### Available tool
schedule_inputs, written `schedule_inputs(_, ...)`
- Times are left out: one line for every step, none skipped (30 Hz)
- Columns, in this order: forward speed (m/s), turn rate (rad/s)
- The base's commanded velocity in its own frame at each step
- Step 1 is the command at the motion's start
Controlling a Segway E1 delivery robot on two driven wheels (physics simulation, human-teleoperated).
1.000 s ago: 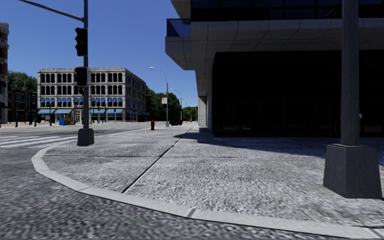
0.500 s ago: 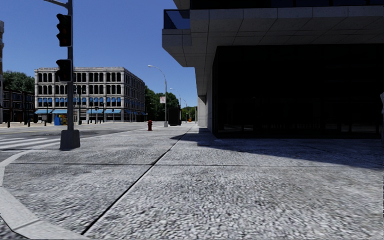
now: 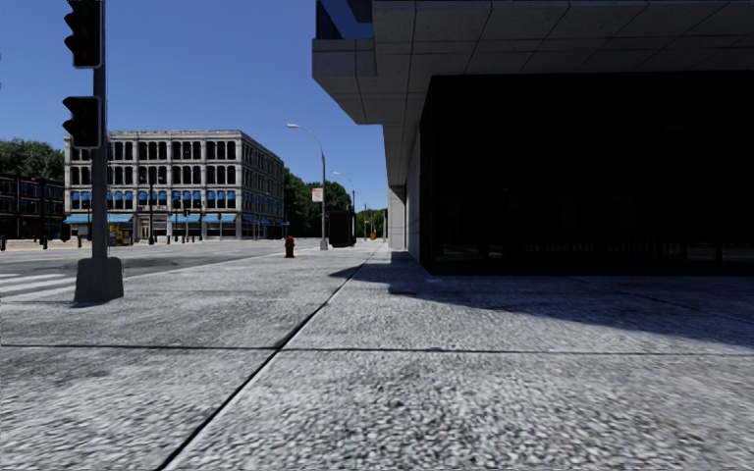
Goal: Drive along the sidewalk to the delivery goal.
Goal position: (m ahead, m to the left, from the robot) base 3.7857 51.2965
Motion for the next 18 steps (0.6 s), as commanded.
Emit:
schedule_inputs(1.49, 0.00)
schedule_inputs(1.49, 0.00)
schedule_inputs(1.49, 0.04)
schedule_inputs(1.49, 0.04)
schedule_inputs(1.49, 0.06)
schedule_inputs(1.49, 0.08)
schedule_inputs(1.49, 0.12)
schedule_inputs(1.49, 0.21)
schedule_inputs(1.49, 0.23)
schedule_inputs(1.49, 0.24)
schedule_inputs(1.49, 0.24)
schedule_inputs(1.49, 0.41)
schedule_inputs(1.49, 0.85)
schedule_inputs(1.49, 0.93)
schedule_inputs(1.49, 0.95)
schedule_inputs(1.49, 0.86)
schedule_inputs(1.49, 0.41)
schedule_inputs(1.49, 0.35)
